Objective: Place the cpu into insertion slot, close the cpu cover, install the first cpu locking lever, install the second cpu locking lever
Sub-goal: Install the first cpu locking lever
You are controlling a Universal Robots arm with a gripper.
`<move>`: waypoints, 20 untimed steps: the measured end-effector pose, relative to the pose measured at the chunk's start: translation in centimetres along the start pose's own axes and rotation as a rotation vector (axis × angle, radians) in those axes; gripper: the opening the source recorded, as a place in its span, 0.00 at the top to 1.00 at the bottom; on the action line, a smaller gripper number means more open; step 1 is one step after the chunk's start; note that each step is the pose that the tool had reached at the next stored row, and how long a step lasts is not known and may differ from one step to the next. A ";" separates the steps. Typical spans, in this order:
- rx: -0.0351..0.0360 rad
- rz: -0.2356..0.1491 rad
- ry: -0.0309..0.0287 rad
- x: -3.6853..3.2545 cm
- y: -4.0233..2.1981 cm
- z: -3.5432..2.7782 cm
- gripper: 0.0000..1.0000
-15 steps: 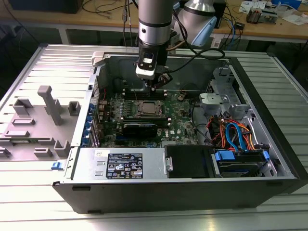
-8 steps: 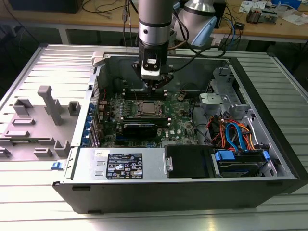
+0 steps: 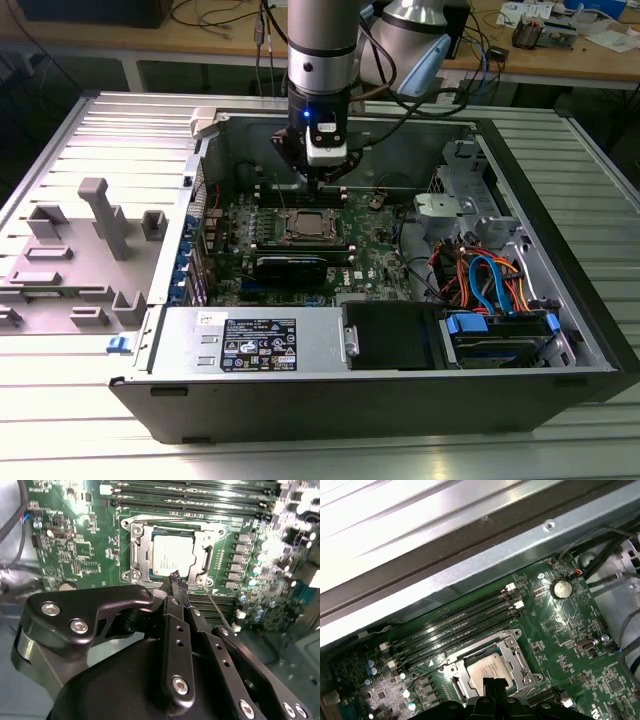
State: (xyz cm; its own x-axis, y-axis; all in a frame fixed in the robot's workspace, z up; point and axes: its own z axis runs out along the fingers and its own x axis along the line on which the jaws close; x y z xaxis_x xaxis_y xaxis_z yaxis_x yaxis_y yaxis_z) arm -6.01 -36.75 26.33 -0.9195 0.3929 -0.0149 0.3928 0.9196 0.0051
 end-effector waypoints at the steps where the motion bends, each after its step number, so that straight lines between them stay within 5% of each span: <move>1: -0.0005 -0.033 0.0001 0.00 0.00 0.00 0.89; 12: -0.0051 -0.347 0.0017 0.00 0.00 0.02 0.89; 17: -0.0066 -0.452 0.0022 0.00 0.00 0.02 0.89; 20: -0.0067 -0.457 0.0023 0.00 0.00 0.03 0.89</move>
State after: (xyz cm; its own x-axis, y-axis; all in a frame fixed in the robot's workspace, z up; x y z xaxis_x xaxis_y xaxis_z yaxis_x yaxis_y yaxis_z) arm -6.02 -36.75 26.30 -0.9985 -0.0535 -0.0149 -0.0536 0.9986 0.0050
